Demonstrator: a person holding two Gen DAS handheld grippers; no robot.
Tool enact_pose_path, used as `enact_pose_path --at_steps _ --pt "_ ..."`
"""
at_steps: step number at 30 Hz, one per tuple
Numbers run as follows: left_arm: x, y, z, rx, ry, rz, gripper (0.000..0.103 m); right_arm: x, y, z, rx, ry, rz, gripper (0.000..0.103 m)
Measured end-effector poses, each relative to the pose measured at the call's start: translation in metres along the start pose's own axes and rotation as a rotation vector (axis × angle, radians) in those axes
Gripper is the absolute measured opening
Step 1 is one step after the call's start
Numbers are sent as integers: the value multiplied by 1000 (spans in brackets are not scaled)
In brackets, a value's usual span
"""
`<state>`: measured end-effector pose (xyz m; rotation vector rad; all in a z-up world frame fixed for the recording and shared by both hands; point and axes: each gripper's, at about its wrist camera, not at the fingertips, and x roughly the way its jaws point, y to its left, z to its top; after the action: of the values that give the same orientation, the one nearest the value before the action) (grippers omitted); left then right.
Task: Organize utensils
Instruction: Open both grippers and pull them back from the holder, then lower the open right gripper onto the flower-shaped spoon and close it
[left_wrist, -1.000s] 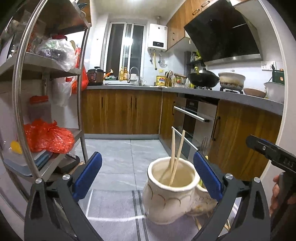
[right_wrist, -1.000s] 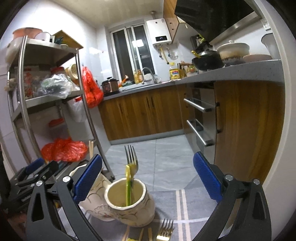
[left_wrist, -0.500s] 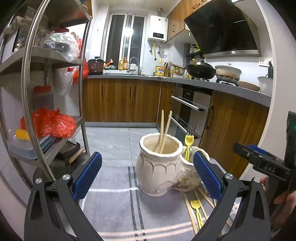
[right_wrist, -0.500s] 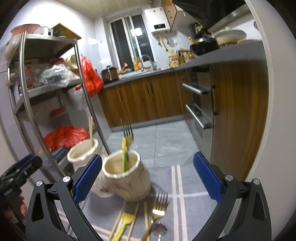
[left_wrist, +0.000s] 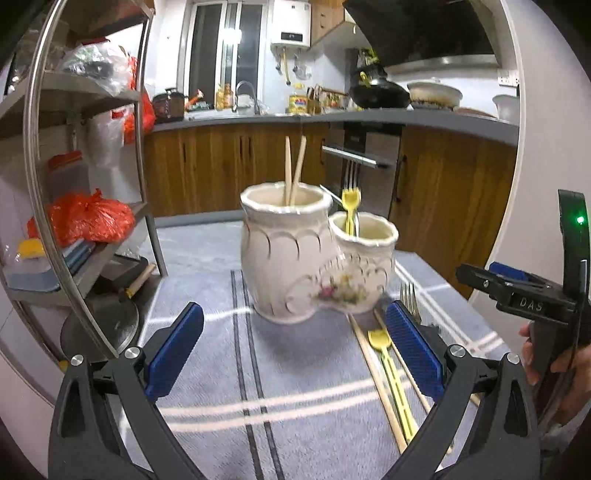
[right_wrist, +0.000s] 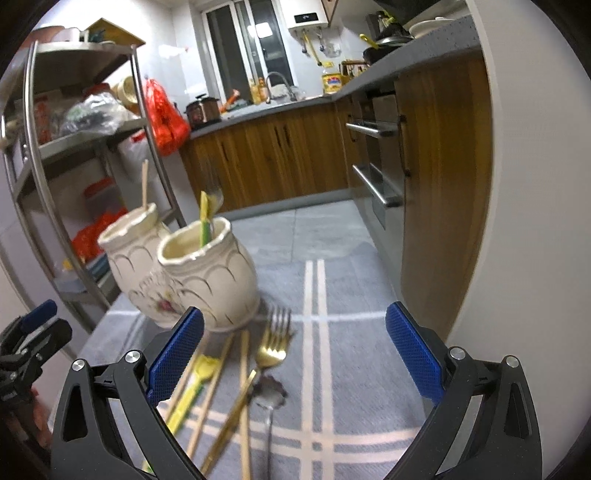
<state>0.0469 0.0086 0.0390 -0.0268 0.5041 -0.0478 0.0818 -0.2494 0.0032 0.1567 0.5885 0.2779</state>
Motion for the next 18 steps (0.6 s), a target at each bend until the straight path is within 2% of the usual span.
enact_pose_path --at_steps 7,10,12,14,18 --pt "11 -5 -15 34 63 -32 97 0 -3 -13 -45 60 -33 98" --pt "14 -7 -20 50 81 -41 97 3 3 -17 -106 105 -36 95" --pt "16 -7 -22 53 89 -47 97 9 9 -21 -162 132 -54 88" --pt "17 -6 -23 50 92 -51 97 17 14 -25 -204 173 -54 67" --pt "19 -4 -24 41 100 -55 97 27 21 -31 -241 225 -9 57"
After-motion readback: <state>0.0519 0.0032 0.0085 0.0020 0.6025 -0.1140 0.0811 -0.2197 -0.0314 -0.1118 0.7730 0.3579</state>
